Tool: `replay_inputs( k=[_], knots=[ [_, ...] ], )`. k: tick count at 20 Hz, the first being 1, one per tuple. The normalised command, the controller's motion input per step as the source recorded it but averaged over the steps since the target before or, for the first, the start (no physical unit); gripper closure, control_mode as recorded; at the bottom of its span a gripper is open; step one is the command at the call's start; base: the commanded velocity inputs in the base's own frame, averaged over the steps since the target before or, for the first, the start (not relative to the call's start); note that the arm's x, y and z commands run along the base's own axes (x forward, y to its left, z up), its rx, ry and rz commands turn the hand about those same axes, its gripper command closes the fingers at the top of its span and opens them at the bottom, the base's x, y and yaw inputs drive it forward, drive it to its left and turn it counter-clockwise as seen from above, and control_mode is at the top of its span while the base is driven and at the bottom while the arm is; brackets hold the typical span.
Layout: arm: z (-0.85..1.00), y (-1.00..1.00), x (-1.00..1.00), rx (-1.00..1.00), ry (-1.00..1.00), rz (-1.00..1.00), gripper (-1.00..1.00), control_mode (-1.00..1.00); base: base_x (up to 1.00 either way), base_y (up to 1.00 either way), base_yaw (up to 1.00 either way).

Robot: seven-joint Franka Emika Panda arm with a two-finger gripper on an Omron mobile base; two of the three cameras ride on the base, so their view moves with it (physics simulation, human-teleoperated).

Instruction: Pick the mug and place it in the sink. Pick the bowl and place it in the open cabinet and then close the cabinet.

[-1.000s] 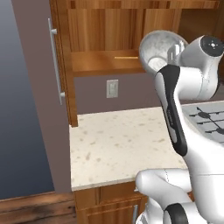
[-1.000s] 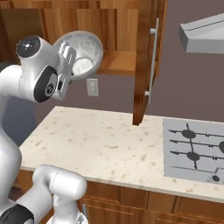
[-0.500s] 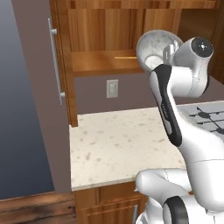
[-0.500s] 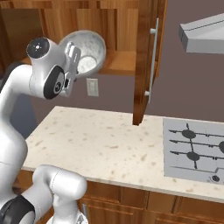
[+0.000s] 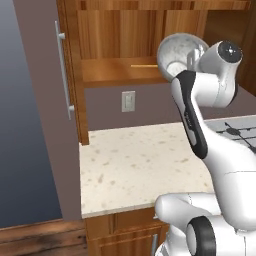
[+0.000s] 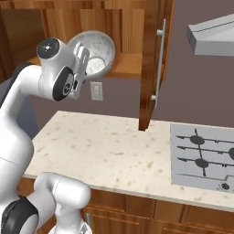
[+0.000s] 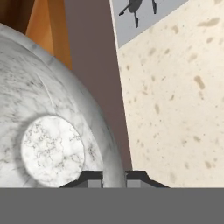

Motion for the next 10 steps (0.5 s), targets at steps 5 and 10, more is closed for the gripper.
replay_inputs(
  k=[5, 10],
  knots=[
    [0.03, -0.11, 0.32, 0.0, -0.01, 0.0, 1.0, -1.0, 0.0, 0.0, 0.0],
    [0.07, -0.11, 0.35, 0.0, -0.06, 0.0, 1.0, -1.0, 0.0, 0.0, 0.0]
  ],
)
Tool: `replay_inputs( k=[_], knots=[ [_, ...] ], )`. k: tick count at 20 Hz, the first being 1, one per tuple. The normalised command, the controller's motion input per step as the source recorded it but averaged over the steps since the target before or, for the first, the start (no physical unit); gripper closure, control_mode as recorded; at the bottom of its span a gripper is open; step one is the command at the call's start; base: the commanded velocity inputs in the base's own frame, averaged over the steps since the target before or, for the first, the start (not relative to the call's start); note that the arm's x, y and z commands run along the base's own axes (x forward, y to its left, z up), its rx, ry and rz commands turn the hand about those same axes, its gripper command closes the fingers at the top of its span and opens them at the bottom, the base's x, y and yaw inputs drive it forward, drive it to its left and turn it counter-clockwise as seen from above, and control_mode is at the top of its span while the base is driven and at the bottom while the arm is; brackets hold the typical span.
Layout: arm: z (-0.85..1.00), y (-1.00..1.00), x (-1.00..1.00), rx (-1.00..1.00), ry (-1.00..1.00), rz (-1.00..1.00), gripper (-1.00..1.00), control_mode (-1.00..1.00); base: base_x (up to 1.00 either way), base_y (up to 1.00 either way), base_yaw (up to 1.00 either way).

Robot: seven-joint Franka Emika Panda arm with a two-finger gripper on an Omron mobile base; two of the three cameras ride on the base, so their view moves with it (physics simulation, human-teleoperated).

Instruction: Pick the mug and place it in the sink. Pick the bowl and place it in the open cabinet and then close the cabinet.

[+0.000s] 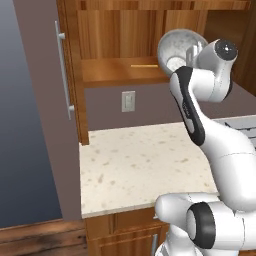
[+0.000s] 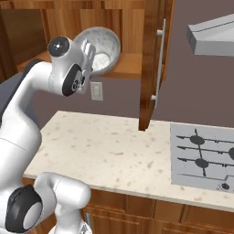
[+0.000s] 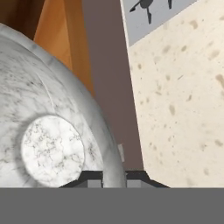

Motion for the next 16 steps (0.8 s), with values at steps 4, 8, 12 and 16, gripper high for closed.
replay_inputs(
  k=[4, 8, 12, 16],
  knots=[
    [0.03, -0.11, 0.38, 0.0, -0.05, 0.0, 1.0, -1.0, 0.0, 0.0, 0.0],
    [0.0, -0.09, 0.42, 0.0, 0.0, 0.0, 1.0, -1.0, 0.0, 0.0, 0.0],
    [0.0, -0.1, 0.4, 0.0, 0.0, 0.0, 1.0, -1.0, 0.0, 0.0, 0.0],
    [0.0, -0.13, 0.36, 0.0, 0.0, 0.0, 1.0, -1.0, 0.0, 0.0, 0.0]
  ],
)
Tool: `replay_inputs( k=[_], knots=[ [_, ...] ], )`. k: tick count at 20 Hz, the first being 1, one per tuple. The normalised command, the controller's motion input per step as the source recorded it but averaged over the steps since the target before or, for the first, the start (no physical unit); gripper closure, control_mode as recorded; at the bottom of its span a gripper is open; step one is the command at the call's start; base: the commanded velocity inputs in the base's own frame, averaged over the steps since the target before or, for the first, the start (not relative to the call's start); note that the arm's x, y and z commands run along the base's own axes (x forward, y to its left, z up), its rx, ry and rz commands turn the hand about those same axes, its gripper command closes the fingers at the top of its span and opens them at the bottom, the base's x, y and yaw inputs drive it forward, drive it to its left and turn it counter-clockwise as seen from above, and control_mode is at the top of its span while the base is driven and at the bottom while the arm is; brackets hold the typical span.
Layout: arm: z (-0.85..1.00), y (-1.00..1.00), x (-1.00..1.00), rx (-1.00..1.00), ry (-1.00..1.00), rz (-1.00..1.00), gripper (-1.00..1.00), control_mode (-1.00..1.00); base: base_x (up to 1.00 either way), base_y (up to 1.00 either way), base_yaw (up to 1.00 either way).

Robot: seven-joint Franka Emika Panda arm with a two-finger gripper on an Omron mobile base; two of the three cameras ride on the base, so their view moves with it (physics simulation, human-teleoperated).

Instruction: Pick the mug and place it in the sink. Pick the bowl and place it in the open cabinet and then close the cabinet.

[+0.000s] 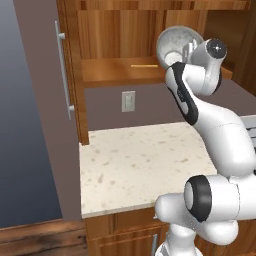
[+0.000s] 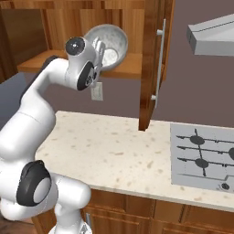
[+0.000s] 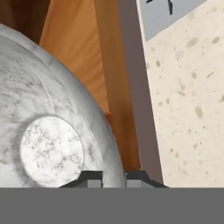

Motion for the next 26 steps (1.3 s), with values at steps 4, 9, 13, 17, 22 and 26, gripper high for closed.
replay_inputs(
  k=[4, 9, 13, 17, 22, 26],
  knots=[
    [0.0, -0.13, 0.37, 0.0, 0.0, 0.0, 1.0, -1.0, 0.0, 0.0, 0.0],
    [0.0, -0.18, 0.29, 0.0, 0.0, 0.0, 1.0, -1.0, 0.0, 0.0, 0.0],
    [0.0, -0.33, 0.08, 0.01, 0.01, 0.0, 1.0, -1.0, 0.0, 0.0, 0.0],
    [0.0, -0.25, 0.15, 0.0, 0.03, 0.0, 1.0, -1.0, 0.0, 0.0, 0.0],
    [-0.03, -0.05, 0.2, 0.0, 0.06, 0.0, 1.0, -1.0, 0.0, 0.0, 0.0],
    [-0.28, 0.0, 0.1, 0.0, 0.15, 0.0, 1.0, -1.0, 0.0, 0.0, 0.0]
  ],
)
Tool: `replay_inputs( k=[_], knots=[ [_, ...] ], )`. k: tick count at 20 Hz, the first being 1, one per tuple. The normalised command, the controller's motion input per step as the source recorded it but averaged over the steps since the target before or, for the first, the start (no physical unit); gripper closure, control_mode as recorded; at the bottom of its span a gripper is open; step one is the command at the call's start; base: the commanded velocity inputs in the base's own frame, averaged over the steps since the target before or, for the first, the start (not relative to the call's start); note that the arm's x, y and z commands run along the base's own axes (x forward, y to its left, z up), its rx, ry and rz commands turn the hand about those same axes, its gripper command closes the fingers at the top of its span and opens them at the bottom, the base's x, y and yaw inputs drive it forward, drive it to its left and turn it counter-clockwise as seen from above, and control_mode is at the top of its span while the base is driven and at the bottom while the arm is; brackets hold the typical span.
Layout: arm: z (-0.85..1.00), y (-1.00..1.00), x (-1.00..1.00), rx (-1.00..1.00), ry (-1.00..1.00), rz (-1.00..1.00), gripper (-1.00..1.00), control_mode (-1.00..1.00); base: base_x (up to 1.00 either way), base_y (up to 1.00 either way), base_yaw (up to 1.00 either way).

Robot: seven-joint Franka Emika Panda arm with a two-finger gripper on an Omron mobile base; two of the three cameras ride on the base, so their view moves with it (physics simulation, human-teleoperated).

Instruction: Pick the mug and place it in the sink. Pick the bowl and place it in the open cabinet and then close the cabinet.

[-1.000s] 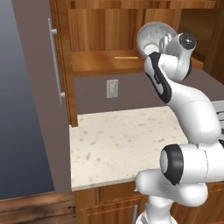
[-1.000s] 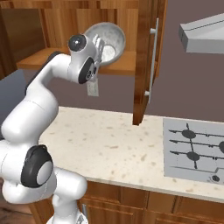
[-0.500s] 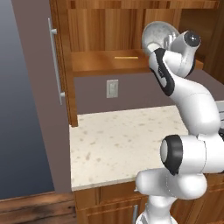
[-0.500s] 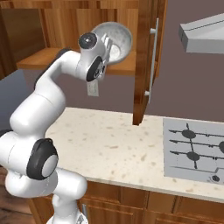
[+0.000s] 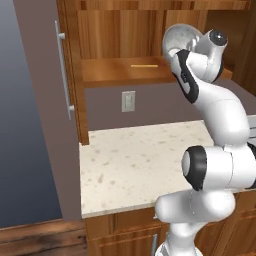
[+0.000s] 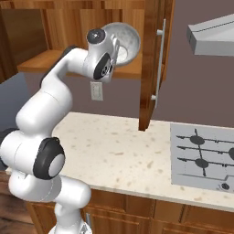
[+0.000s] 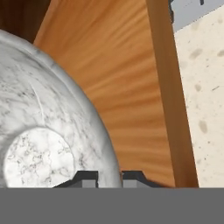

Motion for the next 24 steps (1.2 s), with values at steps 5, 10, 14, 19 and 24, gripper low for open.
replay_inputs(
  k=[5, 10, 14, 19, 24],
  knots=[
    [-0.25, 0.0, 0.02, 0.0, 0.17, 0.0, 1.0, -1.0, 0.0, 0.0, 0.0],
    [-0.04, 0.0, 0.0, 0.0, 0.05, 0.0, 1.0, -1.0, 0.0, 0.0, 0.0],
    [0.0, 0.0, 0.0, 0.0, -0.03, 0.0, 1.0, -1.0, 0.0, 0.0, 0.0],
    [0.0, 0.0, 0.0, 0.01, -0.03, 0.0, 1.0, -1.0, 0.0, 0.0, 0.0],
    [0.0, 0.0, 0.0, 0.01, -0.06, 0.01, 1.0, -1.0, 0.0, 0.0, 0.0]
  ],
)
